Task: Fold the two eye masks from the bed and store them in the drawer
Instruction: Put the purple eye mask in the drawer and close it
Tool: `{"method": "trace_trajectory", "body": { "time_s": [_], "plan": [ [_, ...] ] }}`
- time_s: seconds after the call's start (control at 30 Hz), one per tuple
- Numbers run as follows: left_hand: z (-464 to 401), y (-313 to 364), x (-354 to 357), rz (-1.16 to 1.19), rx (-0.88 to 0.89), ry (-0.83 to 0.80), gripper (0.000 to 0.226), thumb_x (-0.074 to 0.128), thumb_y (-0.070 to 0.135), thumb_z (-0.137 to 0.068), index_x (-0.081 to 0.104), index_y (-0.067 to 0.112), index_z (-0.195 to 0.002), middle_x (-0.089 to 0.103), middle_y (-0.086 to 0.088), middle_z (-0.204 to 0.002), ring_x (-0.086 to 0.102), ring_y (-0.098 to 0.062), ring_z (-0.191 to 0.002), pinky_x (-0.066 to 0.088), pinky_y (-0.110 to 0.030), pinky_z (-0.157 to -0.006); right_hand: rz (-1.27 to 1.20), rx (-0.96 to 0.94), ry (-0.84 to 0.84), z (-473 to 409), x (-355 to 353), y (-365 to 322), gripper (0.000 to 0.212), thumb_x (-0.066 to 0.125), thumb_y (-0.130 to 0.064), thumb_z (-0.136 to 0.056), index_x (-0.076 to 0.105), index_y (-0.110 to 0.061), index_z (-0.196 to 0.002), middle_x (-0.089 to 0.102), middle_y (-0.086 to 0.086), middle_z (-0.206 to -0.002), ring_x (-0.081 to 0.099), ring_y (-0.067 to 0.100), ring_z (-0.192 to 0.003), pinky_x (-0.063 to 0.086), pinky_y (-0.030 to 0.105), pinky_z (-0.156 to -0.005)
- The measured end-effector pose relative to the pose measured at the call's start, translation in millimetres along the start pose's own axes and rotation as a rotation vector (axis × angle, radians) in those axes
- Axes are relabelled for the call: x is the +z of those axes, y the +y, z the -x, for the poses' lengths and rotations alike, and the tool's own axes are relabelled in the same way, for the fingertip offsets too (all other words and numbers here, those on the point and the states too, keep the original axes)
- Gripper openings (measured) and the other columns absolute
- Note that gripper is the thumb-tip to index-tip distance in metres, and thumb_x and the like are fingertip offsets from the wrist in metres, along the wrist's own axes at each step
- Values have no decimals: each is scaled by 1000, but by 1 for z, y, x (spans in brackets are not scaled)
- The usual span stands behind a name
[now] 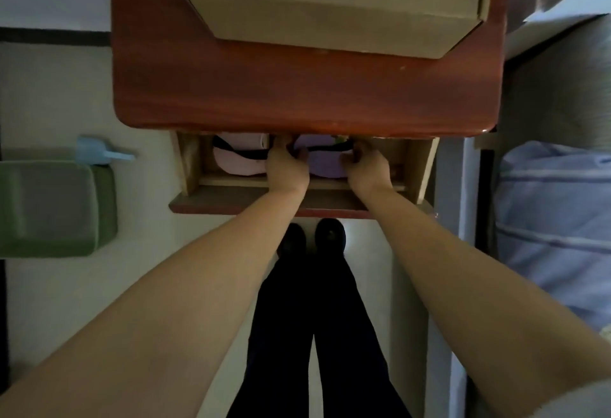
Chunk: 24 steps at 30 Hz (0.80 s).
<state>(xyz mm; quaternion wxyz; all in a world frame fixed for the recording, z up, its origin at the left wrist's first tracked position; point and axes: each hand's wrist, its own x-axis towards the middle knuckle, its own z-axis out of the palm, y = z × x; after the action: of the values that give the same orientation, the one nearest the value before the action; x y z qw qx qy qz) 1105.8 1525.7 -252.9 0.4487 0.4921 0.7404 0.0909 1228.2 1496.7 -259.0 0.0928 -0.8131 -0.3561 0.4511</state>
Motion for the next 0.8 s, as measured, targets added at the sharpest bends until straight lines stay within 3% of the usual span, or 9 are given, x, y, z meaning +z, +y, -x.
{"method": "trace_trajectory", "body": {
  "time_s": [0.07, 0.13, 0.23, 0.3, 0.37, 0.43, 0.57, 0.7, 0.8],
  "plan": [
    [9, 2, -6, 39, 32, 3, 23, 49, 13, -92, 56, 6, -112, 63, -17, -115, 57, -32, -104, 42, -31, -82, 10, -38, 15, 10, -2, 1, 30, 47, -22, -93, 49, -14, -122, 58, 13, -124, 55, 25, -104, 41, 30, -79],
    [26, 1, -21, 156, 3, -1, 14, 50, 11, -91, 56, 10, -103, 64, -15, -100, 59, -29, -91, 44, -33, -77, -66, -78, 67, 31, -15, 1, 31, 50, -25, -92, 48, -18, -121, 53, 10, -126, 53, 20, -104, 40, 27, -80],
    [60, -19, -55, 514, -281, -39, 20, 46, 14, -95, 60, 10, -81, 63, -6, -74, 63, -21, -64, 56, -25, -57, -374, -24, 16, 75, -34, 9, 13, 47, -23, -92, 58, -27, -94, 66, -2, -96, 63, 10, -81, 52, 25, -71],
    [79, -40, -78, 659, -526, -73, 30, 42, 19, -98, 62, 5, -80, 65, -11, -73, 66, -18, -57, 57, -25, -54, -603, 226, -172, 101, -36, 20, 21, 44, -16, -95, 63, -8, -100, 71, 3, -81, 71, 18, -75, 58, 28, -62],
    [86, -58, -92, 899, -746, -115, 25, 38, 13, -98, 53, -3, -111, 62, -22, -103, 68, -27, -87, 55, -35, -82, -910, 523, -338, 113, -33, 30, 29, 44, -15, -96, 49, 3, -119, 68, 15, -103, 68, 29, -95, 57, 36, -71],
    [82, -60, -106, 1179, -794, -105, 38, 33, -5, -93, 38, 0, -130, 46, -26, -132, 51, -39, -119, 40, -50, -104, -1229, 633, -339, 116, -36, 35, 37, 41, -14, -96, 39, -4, -131, 55, 18, -121, 56, 35, -112, 49, 47, -89],
    [75, -45, -122, 1476, -726, -67, 53, 24, -18, -79, 38, 0, -127, 37, -29, -140, 35, -43, -131, 28, -57, -111, -1480, 527, -259, 113, -49, 34, 33, 30, -1, -91, 47, -5, -120, 54, 21, -127, 55, 34, -116, 35, 54, -106],
    [84, -30, -137, 1518, -628, -174, 66, 30, -18, -65, 35, -2, -128, 29, -35, -142, 25, -46, -136, 22, -58, -113, -1486, 396, -299, 119, -67, 22, 44, 26, 10, -87, 51, -9, -118, 51, 22, -132, 51, 37, -122, 46, 53, -92],
    [77, -18, -138, 1605, -551, -196, 85, 31, -17, -62, 15, 3, -143, 21, -37, -145, 20, -48, -137, 21, -58, -113, -1518, 357, -289, 109, -83, 7, 55, 25, 12, -85, 36, -7, -135, 42, 23, -140, 43, 38, -128, 45, 54, -93]
  ]
}}
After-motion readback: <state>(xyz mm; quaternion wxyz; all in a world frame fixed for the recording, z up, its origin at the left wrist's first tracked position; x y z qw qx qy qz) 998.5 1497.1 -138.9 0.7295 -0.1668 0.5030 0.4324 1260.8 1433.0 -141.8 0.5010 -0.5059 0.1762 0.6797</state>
